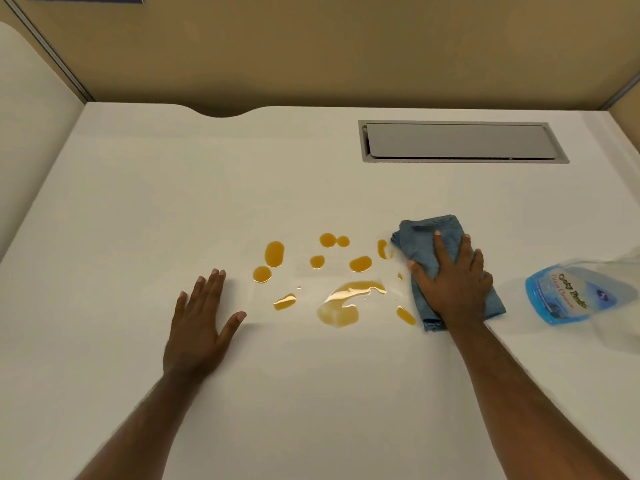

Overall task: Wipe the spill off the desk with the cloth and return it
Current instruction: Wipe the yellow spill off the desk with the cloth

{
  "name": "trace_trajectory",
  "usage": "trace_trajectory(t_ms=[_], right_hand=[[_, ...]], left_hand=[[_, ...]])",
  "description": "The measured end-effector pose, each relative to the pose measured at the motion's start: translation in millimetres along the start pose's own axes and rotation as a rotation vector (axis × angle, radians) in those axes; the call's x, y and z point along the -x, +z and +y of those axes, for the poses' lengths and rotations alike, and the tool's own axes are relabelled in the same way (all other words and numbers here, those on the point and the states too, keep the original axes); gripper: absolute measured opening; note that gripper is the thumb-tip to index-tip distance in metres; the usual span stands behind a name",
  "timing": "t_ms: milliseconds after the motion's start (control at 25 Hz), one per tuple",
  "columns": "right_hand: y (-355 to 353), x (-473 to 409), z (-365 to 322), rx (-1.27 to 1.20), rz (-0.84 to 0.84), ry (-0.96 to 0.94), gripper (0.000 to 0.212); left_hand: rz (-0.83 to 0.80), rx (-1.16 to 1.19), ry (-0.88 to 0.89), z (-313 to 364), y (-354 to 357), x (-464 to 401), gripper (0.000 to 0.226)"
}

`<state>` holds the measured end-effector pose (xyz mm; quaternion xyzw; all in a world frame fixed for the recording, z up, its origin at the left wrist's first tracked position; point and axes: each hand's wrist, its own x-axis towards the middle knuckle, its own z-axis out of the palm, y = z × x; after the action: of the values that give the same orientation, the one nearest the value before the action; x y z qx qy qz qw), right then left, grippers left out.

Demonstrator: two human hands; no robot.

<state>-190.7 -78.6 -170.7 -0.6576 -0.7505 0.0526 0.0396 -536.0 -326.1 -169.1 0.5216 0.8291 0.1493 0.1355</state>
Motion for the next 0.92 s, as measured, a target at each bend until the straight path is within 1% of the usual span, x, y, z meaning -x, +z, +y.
trace_trajectory(t_ms=[80, 160, 400, 560, 680, 800, 920], right_hand=[[0.3, -9.8, -11.9, -0.027, -0.027, 0.086, 0.077], [2.8, -17.8, -31.8, -0.033, -0.062, 0.096, 0.073], [15.3, -1.0, -133.8, -0.062, -0.080, -0.135, 0.069], [24.9, 36.2, -222.5, -0.123, -0.142, -0.269, 0.070], [30.8, 68.1, -267.1, -0.146, -0.186, -0.326, 0.072], [29.8, 64.3, -264.6, -0.128, -0.191, -0.261, 0.070], [21.4, 38.1, -224.3, -0.114, -0.164, -0.103, 0.069]], left_hand=[[0.000, -0.003, -0.004, -1.2, 0.3, -0.1, 0.083], [0.001, -0.004, -0.004, -2.1, 0.3, -0.6, 0.081], [0.003, 0.001, 0.007, -2.9, 1.2, -1.5, 0.079], [0.032, 0.030, 0.009, -3.2, 1.9, 0.1, 0.084], [0.055, 0.050, 0.000, -4.0, 2.5, 1.3, 0.085], [0.054, 0.056, 0.000, -3.4, 2.9, 1.8, 0.085], [0.045, 0.052, 0.003, -3.1, 3.5, 2.6, 0.084]])
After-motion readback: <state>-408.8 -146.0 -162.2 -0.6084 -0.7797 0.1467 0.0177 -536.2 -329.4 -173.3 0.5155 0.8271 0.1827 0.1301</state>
